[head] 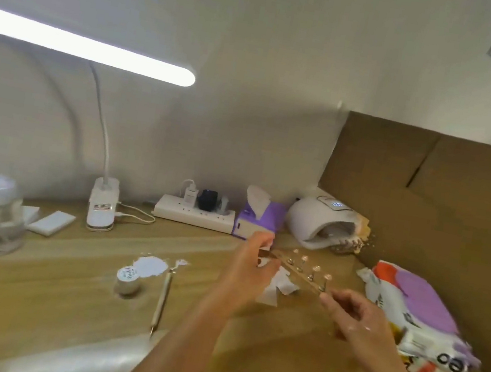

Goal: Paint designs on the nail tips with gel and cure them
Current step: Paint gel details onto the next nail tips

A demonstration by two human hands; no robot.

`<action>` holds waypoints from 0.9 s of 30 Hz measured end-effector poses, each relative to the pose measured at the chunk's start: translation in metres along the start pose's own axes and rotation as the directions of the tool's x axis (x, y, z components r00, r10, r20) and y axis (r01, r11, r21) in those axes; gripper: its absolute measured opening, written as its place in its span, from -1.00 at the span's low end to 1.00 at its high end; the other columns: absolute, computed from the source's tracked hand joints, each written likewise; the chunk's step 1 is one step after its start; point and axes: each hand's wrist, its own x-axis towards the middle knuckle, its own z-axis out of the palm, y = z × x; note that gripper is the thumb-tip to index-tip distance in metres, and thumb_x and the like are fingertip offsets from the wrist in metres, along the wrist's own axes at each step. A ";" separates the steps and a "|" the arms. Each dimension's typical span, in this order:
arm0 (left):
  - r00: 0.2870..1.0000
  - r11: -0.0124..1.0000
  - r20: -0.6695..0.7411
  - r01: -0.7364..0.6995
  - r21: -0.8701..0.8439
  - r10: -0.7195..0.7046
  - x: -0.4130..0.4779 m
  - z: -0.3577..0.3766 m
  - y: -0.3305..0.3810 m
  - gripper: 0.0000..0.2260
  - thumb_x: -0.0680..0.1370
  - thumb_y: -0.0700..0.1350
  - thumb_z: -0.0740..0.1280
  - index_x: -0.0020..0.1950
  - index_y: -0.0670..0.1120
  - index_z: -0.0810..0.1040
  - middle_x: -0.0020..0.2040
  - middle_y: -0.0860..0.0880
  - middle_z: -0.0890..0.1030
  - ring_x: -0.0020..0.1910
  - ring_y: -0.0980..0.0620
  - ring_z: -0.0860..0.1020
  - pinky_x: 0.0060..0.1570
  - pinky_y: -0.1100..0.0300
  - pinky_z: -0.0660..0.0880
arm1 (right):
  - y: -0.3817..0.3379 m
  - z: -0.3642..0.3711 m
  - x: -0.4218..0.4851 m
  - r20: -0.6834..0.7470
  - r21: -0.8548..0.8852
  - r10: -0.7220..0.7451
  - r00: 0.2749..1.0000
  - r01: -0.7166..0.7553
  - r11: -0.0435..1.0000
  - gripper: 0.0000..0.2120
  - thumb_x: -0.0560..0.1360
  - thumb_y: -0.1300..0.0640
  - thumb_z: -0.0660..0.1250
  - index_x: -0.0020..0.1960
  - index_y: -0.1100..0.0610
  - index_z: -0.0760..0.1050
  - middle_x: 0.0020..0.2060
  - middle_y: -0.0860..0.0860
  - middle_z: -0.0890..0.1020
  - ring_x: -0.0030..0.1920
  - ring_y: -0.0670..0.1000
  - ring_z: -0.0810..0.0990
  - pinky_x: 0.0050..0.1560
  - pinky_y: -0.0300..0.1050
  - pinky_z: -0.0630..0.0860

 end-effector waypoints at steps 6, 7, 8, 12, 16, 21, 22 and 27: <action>0.996 0.989 -0.004 0.091 -0.115 -0.093 0.025 0.078 -0.003 -0.65 0.60 -0.25 0.22 0.37 -0.03 0.44 0.23 0.05 0.55 0.20 0.11 0.52 0.15 0.28 0.45 | 0.020 0.022 0.031 -0.330 0.142 0.234 0.914 -0.197 0.970 -0.78 0.58 -0.04 0.36 0.03 0.12 0.55 -0.27 0.04 0.65 -0.33 -0.02 0.59 -0.42 -0.16 0.42; 0.995 0.987 -0.016 0.092 -0.130 -0.095 0.030 0.084 -0.003 -0.68 0.60 -0.25 0.22 0.35 -0.05 0.46 0.21 0.05 0.56 0.20 0.12 0.52 0.13 0.34 0.42 | 0.021 0.029 0.040 -0.350 0.185 0.280 0.894 -0.228 0.956 -0.77 0.60 -0.04 0.34 0.04 0.13 0.53 -0.27 0.06 0.65 -0.38 -0.04 0.57 -0.52 -0.22 0.37; 0.995 0.984 -0.032 0.091 -0.151 -0.097 0.033 0.088 -0.002 -0.70 0.61 -0.24 0.23 0.32 -0.05 0.48 0.19 0.06 0.58 0.18 0.14 0.53 0.11 0.38 0.41 | 0.021 0.035 0.050 -0.366 0.221 0.320 0.874 -0.253 0.942 -0.77 0.61 -0.02 0.31 0.06 0.15 0.51 -0.25 0.08 0.65 -0.43 -0.06 0.55 -0.60 -0.27 0.33; 0.995 0.961 -0.056 0.061 -0.270 -0.079 0.046 0.089 -0.010 -0.78 0.62 -0.22 0.24 0.23 -0.03 0.54 0.09 0.12 0.62 0.07 0.26 0.55 0.02 0.50 0.41 | 0.021 0.043 0.102 -0.434 0.181 0.392 0.811 -0.348 0.920 -0.73 0.64 0.04 0.26 0.14 0.24 0.56 -0.19 0.13 0.66 -0.38 0.00 0.56 -0.46 -0.19 0.36; 0.999 0.946 -0.019 0.039 -0.321 -0.048 0.060 0.089 -0.014 -0.80 0.64 -0.22 0.23 0.17 0.00 0.56 0.04 0.19 0.61 0.04 0.34 0.55 0.04 0.50 0.42 | 0.032 0.044 0.144 -0.437 0.038 0.309 0.844 -0.326 0.944 -0.69 0.63 0.07 0.27 0.13 0.31 0.60 -0.01 0.26 0.69 0.05 0.26 0.65 0.10 0.11 0.57; 0.998 0.926 -0.015 0.050 -0.373 -0.060 0.071 0.095 -0.021 -0.81 0.65 -0.18 0.23 0.11 0.07 0.56 0.06 0.13 0.62 0.12 0.24 0.56 0.13 0.37 0.44 | 0.038 0.052 0.172 -0.415 -0.047 0.267 0.870 -0.313 0.949 -0.68 0.62 0.03 0.29 0.07 0.29 0.61 -0.01 0.26 0.69 0.06 0.28 0.65 0.14 0.11 0.54; 0.998 0.923 -0.016 0.054 -0.380 -0.065 0.071 0.097 -0.022 -0.80 0.64 -0.19 0.24 0.07 0.10 0.56 0.03 0.14 0.63 0.09 0.25 0.56 0.11 0.38 0.45 | 0.038 0.053 0.173 -0.411 -0.056 0.265 0.872 -0.314 0.948 -0.67 0.61 0.02 0.29 0.07 0.29 0.61 -0.01 0.26 0.69 0.06 0.27 0.64 0.14 0.10 0.54; 0.996 0.914 -0.022 0.069 -0.400 -0.085 0.071 0.101 -0.025 -0.76 0.63 -0.20 0.25 -0.03 0.15 0.57 -0.05 0.17 0.64 0.03 0.25 0.59 0.06 0.36 0.47 | 0.035 0.049 0.185 -0.424 -0.100 0.287 0.859 -0.360 0.928 -0.69 0.60 0.07 0.31 0.14 0.32 0.59 0.07 0.27 0.66 0.13 0.27 0.61 0.05 -0.02 0.47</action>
